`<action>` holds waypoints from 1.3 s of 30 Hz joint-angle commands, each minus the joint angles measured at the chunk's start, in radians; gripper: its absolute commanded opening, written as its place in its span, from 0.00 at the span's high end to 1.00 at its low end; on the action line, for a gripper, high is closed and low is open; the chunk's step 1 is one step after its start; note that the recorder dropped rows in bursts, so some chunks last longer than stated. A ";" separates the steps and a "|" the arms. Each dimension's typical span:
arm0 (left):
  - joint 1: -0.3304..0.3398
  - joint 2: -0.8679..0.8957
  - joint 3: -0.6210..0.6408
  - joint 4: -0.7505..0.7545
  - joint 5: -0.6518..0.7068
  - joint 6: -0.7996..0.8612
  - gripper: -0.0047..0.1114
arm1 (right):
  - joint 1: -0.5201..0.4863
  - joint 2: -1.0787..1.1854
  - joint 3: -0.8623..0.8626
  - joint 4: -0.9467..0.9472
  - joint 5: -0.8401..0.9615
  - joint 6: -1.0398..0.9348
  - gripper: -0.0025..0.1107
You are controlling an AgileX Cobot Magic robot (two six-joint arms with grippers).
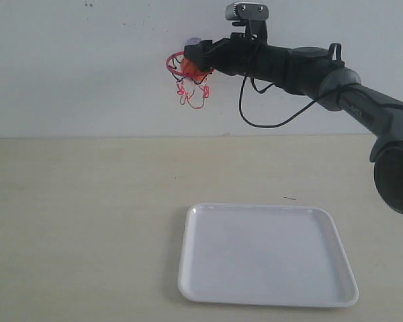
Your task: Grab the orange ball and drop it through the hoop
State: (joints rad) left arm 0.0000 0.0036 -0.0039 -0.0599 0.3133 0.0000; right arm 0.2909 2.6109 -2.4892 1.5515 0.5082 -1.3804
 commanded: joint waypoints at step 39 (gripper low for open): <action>0.000 -0.004 0.004 -0.006 0.002 -0.006 0.92 | -0.250 -0.113 -0.005 -0.409 0.713 0.807 0.98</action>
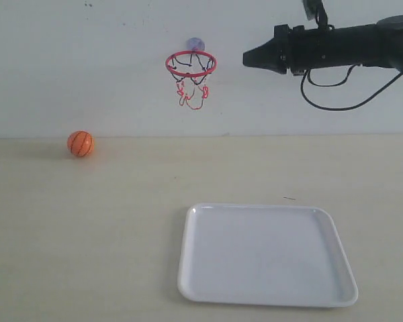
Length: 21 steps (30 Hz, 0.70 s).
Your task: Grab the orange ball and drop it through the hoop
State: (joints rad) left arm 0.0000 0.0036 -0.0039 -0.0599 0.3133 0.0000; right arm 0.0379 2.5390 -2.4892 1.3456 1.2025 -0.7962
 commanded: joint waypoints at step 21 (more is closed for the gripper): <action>0.000 -0.004 0.004 -0.006 0.002 -0.006 0.92 | 0.071 -0.440 0.354 -0.735 0.019 0.369 0.98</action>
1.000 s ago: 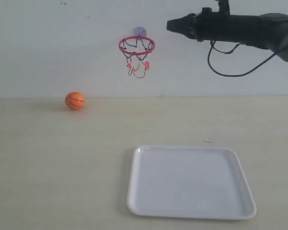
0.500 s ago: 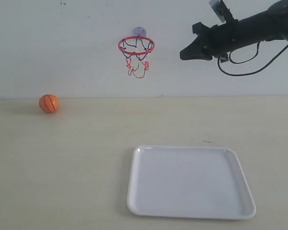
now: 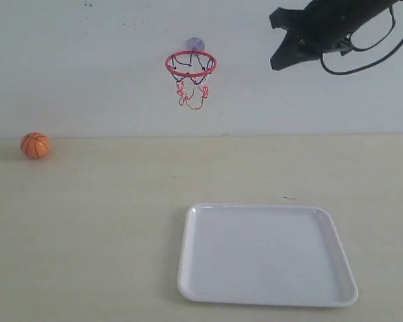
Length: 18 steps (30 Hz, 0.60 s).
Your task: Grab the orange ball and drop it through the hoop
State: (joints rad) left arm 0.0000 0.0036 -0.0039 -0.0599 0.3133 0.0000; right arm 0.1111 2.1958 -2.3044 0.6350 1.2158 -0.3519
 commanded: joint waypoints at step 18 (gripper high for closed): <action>0.000 -0.004 0.004 -0.006 0.002 -0.006 0.92 | -0.002 -0.954 1.460 -0.083 -0.502 -0.197 0.98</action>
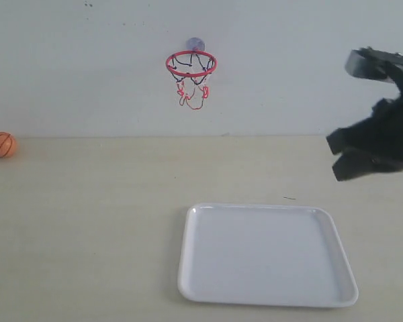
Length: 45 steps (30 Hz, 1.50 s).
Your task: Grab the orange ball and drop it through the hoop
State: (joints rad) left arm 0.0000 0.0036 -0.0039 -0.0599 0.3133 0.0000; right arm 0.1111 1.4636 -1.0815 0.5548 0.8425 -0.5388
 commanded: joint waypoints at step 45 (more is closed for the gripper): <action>0.000 -0.004 0.004 -0.006 0.002 -0.006 0.92 | 0.029 -1.454 1.041 0.012 -0.637 0.068 0.98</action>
State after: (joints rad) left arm 0.0000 0.0036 -0.0039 -0.0599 0.3133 0.0000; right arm 0.1229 0.0150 -0.0452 0.5676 0.2190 -0.4839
